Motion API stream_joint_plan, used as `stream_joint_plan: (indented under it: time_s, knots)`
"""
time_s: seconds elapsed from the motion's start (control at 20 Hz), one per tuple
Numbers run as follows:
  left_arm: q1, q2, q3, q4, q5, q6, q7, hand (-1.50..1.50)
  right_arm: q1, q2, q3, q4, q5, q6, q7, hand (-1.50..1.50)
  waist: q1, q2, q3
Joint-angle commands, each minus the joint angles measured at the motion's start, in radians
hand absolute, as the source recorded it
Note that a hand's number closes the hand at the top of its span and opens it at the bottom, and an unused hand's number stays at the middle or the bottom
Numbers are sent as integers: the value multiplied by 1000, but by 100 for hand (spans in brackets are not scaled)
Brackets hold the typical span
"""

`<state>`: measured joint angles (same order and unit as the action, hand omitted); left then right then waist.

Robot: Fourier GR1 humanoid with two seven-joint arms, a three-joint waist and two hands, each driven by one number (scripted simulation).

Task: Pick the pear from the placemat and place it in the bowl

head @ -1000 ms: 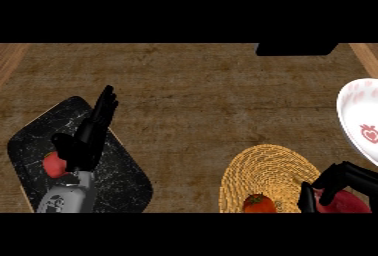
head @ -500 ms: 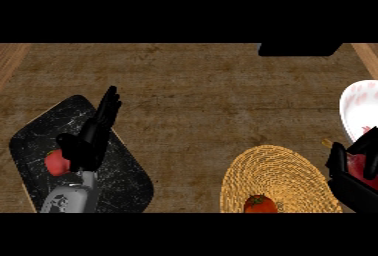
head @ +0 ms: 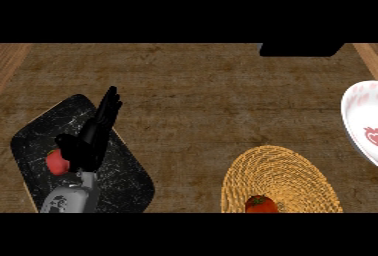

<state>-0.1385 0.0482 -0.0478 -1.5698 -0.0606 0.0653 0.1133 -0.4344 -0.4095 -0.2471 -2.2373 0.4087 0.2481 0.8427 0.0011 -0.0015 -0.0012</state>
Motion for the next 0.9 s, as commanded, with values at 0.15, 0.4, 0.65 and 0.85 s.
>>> stream_joint_plan:
  time_s: [0.15,0.4,0.65,0.85]
  knots:
    - [-50,0,21,49,-5,10,0,0,-10,-131,-55,193,99,31,-98,150,1,4,1]
    - [-38,29,41,15,25,-26,15,0,43,-224,-97,436,177,-6,-351,150,7,5,2]
    - [53,-13,-16,17,-16,-11,-68,0,168,-217,-181,548,200,-101,-507,150,-3,3,2]
    - [21,0,-23,-58,-30,-3,20,0,96,-248,-169,811,254,-187,-654,150,11,4,2]
